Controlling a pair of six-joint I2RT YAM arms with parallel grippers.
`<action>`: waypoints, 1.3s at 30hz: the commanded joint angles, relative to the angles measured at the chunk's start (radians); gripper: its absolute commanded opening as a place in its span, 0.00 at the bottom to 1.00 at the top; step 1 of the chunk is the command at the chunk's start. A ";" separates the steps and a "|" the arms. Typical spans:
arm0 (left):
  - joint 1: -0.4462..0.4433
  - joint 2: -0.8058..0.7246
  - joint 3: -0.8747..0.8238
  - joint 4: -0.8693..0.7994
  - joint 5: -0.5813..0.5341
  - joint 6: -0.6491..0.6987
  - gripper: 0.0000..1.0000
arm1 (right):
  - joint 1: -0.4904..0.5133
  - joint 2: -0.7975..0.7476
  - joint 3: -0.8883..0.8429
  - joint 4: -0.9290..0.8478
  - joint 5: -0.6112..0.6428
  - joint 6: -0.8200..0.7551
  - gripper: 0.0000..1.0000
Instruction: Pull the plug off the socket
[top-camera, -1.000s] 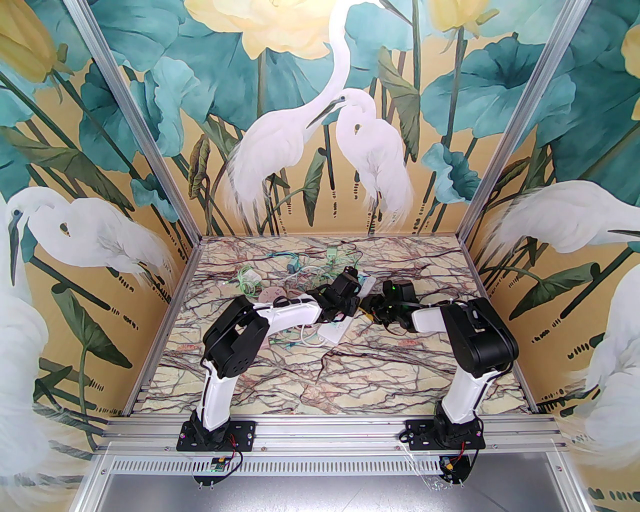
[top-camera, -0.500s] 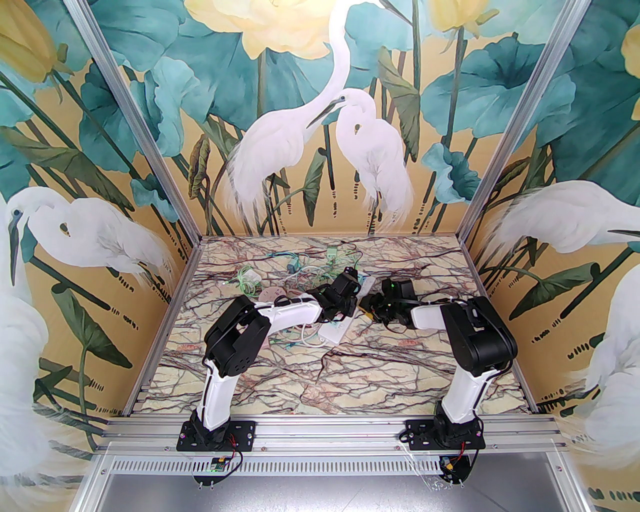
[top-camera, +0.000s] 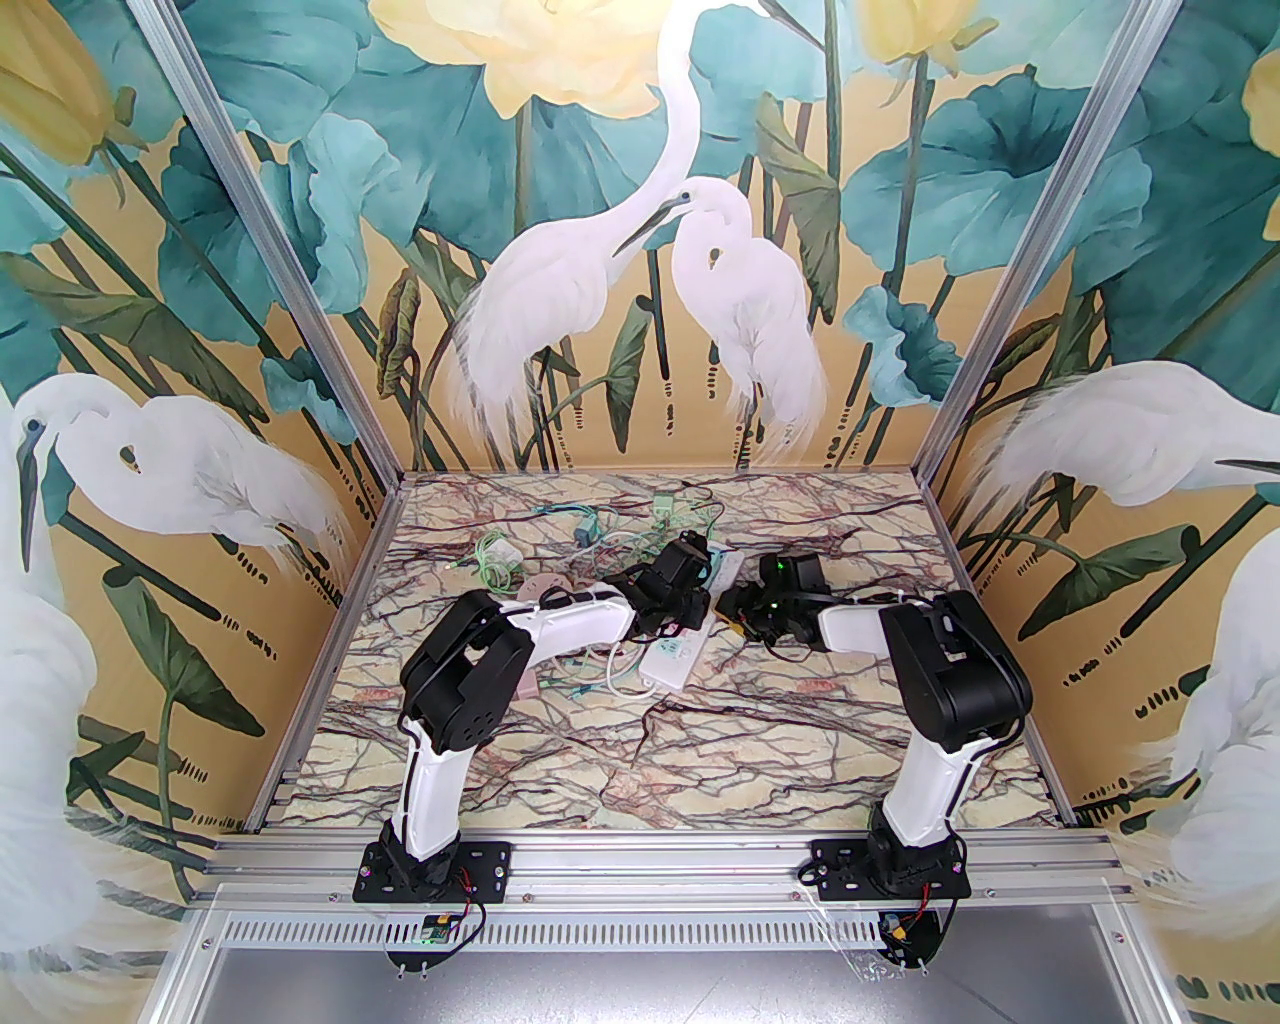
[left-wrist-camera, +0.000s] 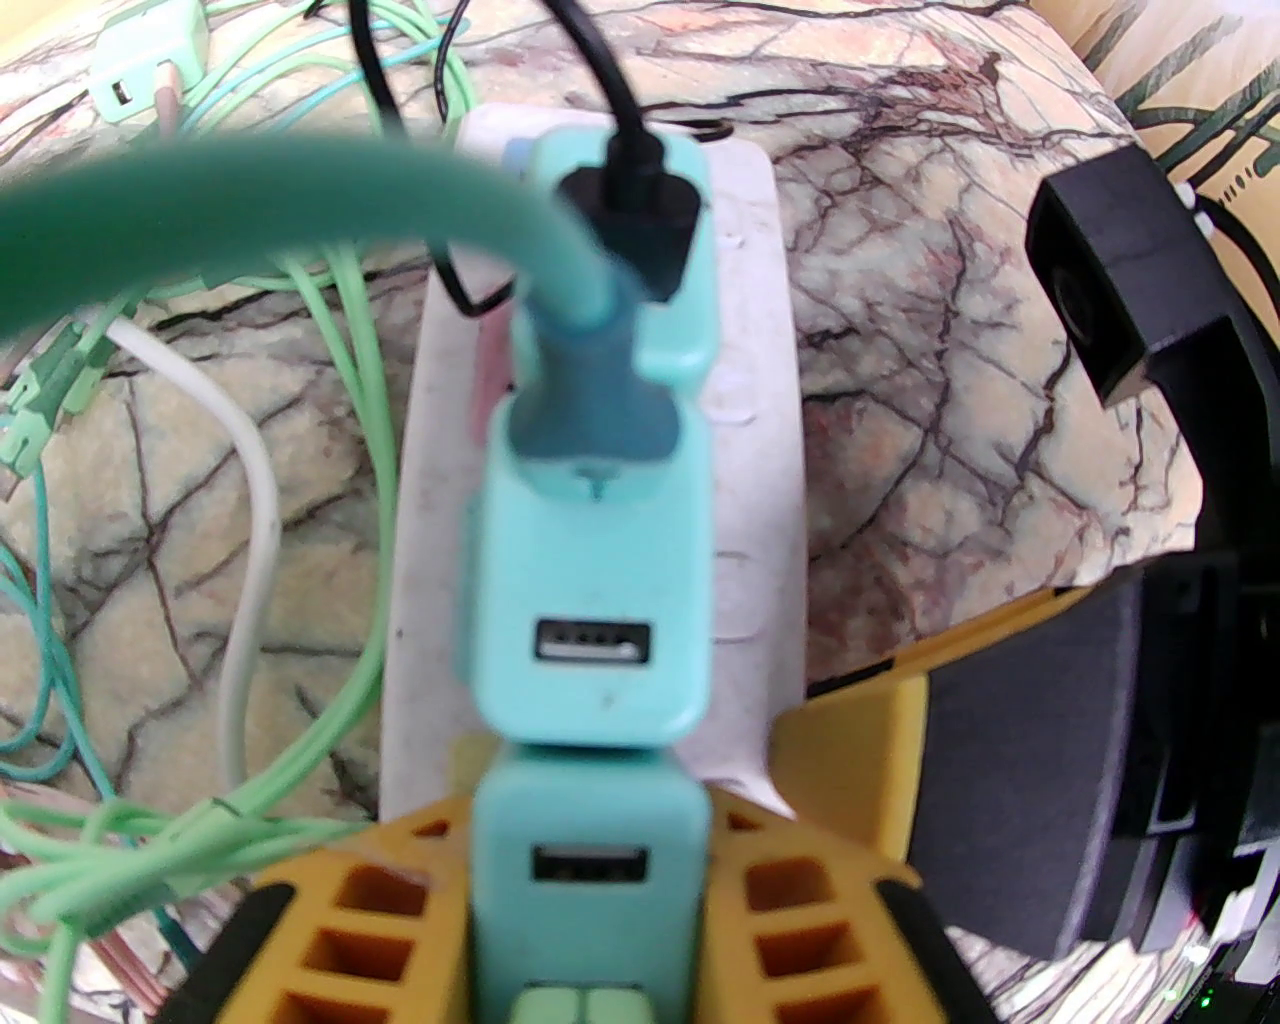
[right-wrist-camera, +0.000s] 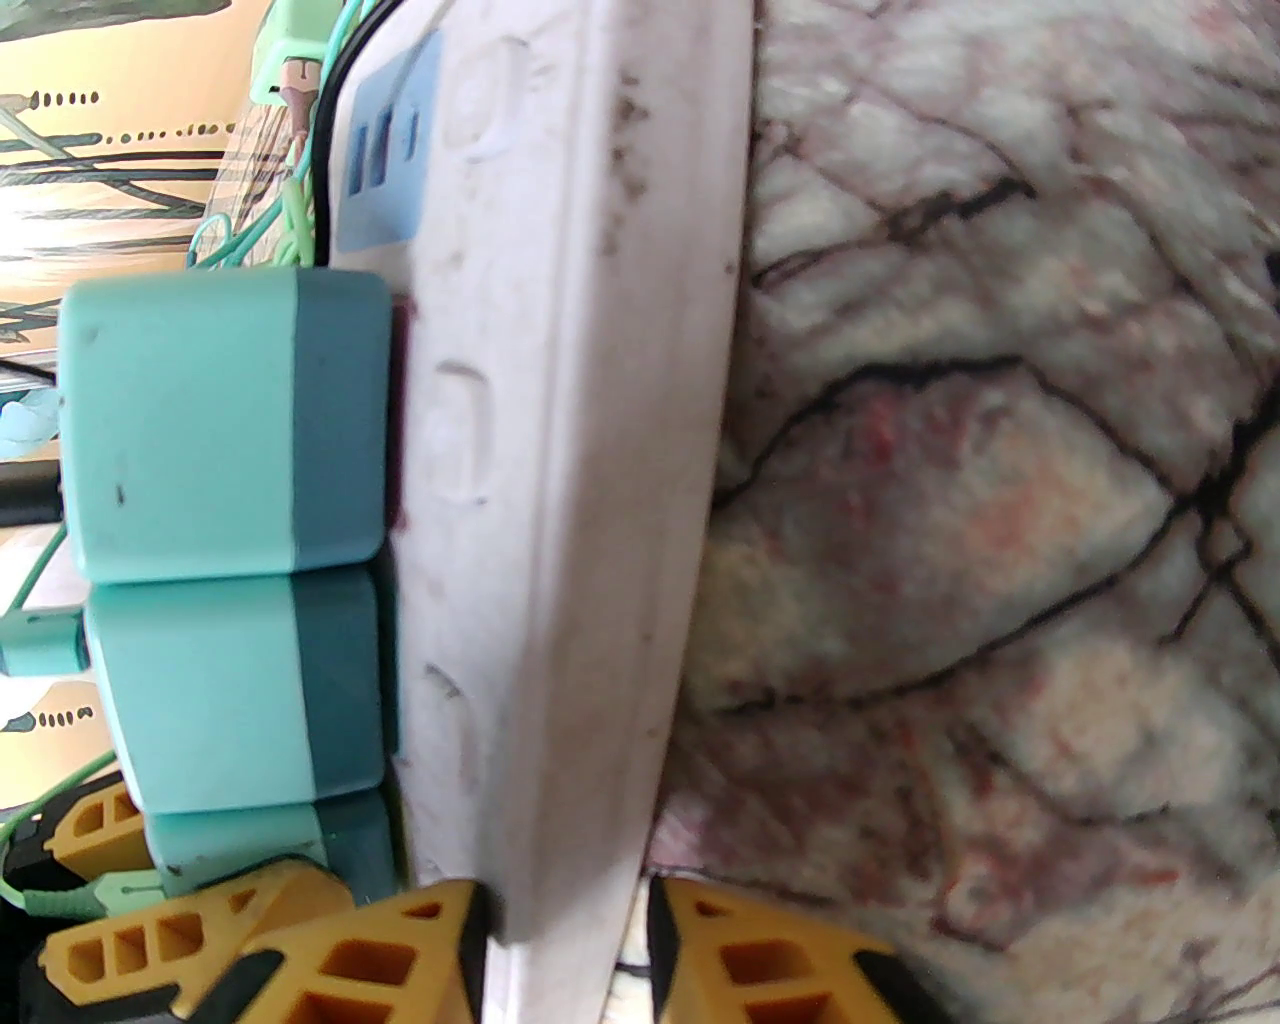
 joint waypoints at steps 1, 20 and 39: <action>-0.054 -0.052 0.016 -0.019 -0.102 0.061 0.09 | 0.008 0.058 -0.012 -0.124 0.098 -0.024 0.34; -0.040 -0.104 0.022 -0.060 -0.103 0.026 0.08 | 0.014 0.070 0.003 -0.149 0.110 -0.031 0.34; -0.022 -0.464 -0.170 -0.159 -0.092 0.007 0.09 | 0.014 0.071 0.001 -0.146 0.105 -0.029 0.34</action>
